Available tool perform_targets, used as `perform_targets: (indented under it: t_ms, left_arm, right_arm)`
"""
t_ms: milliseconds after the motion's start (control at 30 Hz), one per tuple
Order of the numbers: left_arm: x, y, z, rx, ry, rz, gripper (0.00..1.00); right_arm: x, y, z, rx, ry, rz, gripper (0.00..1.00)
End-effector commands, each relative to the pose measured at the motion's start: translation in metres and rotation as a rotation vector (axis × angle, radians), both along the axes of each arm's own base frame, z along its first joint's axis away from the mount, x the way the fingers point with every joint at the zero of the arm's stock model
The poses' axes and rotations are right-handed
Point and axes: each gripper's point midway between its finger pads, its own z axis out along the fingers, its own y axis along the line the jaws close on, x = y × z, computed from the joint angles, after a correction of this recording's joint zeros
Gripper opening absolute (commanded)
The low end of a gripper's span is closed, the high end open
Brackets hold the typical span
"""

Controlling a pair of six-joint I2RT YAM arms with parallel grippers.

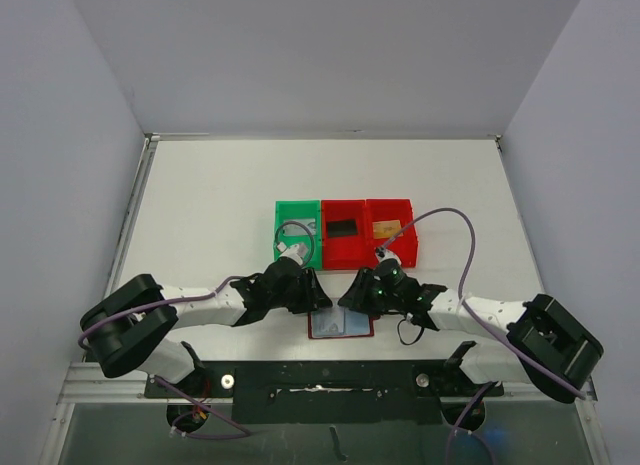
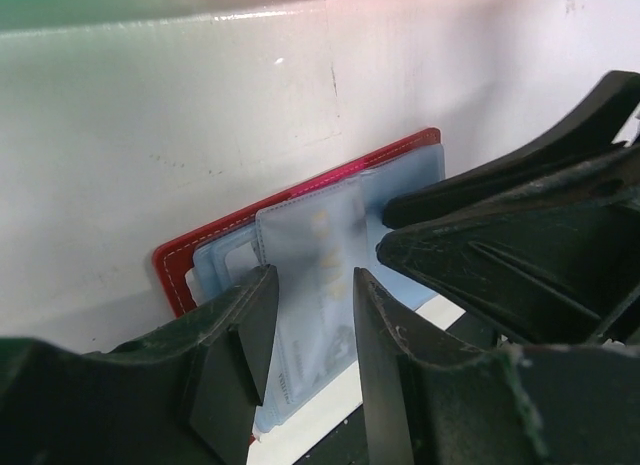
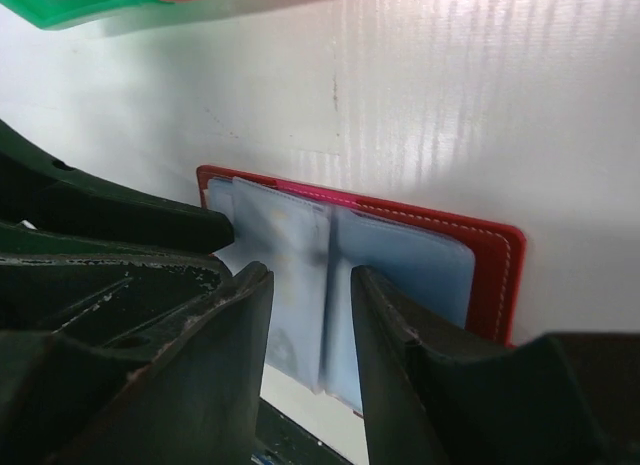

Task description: Take the credit cards out of the card holder

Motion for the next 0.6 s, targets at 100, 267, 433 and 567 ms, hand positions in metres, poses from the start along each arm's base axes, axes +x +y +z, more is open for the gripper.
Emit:
perform_targets:
  t_ms: [100, 267, 433, 567]
  left_arm:
    - [0.000, 0.006, -0.003, 0.018, -0.003, 0.028, 0.35]
    - [0.001, 0.009, 0.000, 0.019, -0.014, 0.040, 0.35]
    - [0.001, 0.012, 0.002, 0.015, -0.020, 0.049, 0.34]
    - [0.000, 0.013, 0.003, 0.015, -0.019, 0.048, 0.34]
  right_arm:
    - [-0.002, -0.017, 0.011, -0.193, -0.025, -0.053, 0.35]
    - [-0.008, 0.015, 0.023, -0.093, -0.027, 0.001, 0.33]
    - [-0.012, 0.022, 0.010, -0.130, 0.017, 0.027, 0.24]
    - [-0.019, 0.012, -0.009, -0.192, 0.078, 0.011, 0.17]
